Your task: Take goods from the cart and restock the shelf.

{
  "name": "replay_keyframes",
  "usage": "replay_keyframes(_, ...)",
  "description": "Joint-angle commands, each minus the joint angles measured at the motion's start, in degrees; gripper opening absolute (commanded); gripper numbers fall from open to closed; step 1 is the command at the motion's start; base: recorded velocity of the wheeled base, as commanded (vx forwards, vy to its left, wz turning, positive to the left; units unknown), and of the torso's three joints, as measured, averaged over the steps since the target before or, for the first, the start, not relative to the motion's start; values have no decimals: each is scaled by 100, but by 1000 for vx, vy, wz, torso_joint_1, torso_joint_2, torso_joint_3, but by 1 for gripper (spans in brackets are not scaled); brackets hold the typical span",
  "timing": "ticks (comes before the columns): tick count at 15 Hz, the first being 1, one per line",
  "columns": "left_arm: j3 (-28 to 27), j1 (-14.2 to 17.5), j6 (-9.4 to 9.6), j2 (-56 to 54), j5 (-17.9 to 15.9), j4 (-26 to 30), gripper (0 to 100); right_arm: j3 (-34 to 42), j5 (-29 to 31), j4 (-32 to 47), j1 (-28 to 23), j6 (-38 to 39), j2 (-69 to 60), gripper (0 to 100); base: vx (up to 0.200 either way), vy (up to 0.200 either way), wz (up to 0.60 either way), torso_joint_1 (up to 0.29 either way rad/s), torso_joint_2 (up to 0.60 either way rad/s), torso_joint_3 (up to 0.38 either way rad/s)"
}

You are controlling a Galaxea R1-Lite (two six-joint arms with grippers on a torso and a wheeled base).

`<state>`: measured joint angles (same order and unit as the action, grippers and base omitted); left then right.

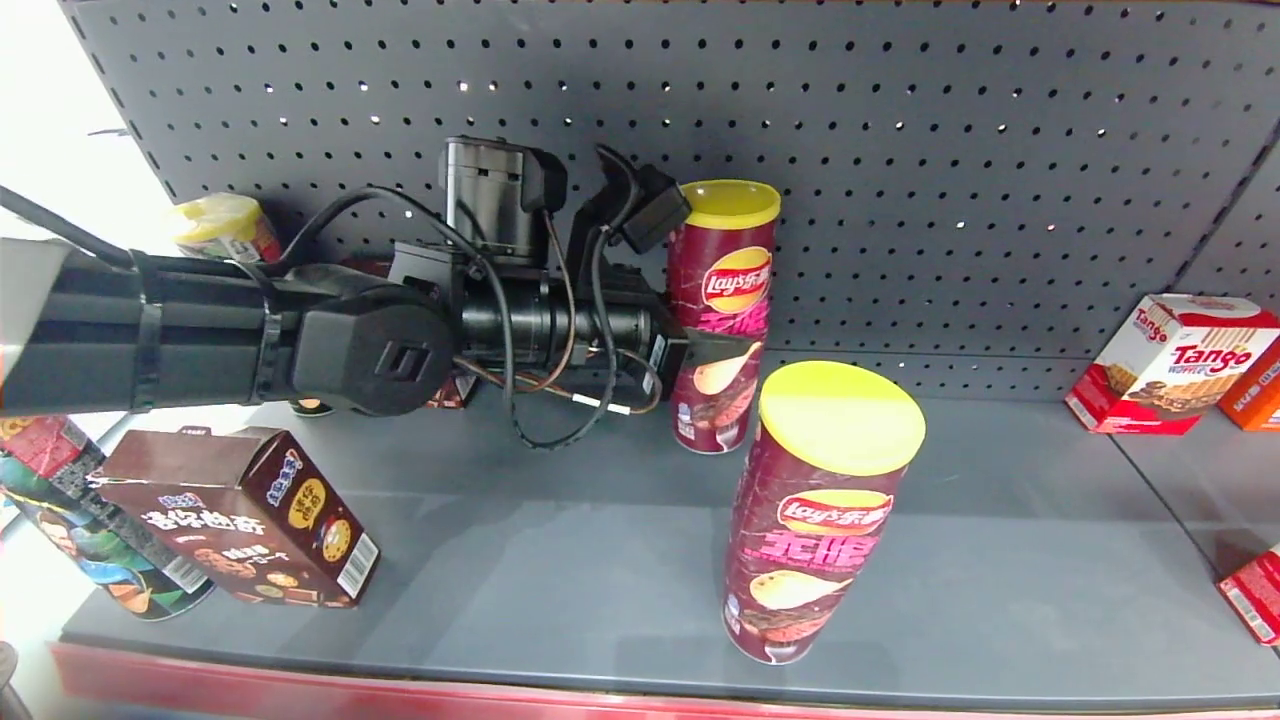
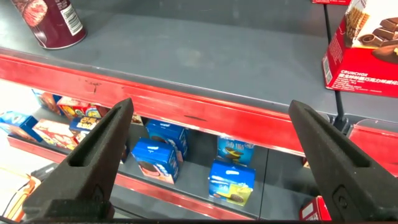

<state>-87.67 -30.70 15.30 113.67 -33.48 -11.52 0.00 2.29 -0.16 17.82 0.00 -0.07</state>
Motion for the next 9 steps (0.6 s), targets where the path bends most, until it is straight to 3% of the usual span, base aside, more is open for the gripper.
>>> replay_keyframes(1, -171, 2, 17, 253, -1, -8, 0, 0, -1, -2, 2, 0, 7, 100, 0, 0, 0, 0, 0, 0)
replay_keyframes(8, -496, -15, 52, 578, -1, -52, 0, 0, -1, -2, 2, 0, 7, 100, 0, 0, 0, 0, 0, 0)
replay_keyframes(9, -496, -15, 149, 622, -1, -52, 0, 0, -1, -2, 2, 0, 7, 100, 0, 0, 0, 0, 0, 0)
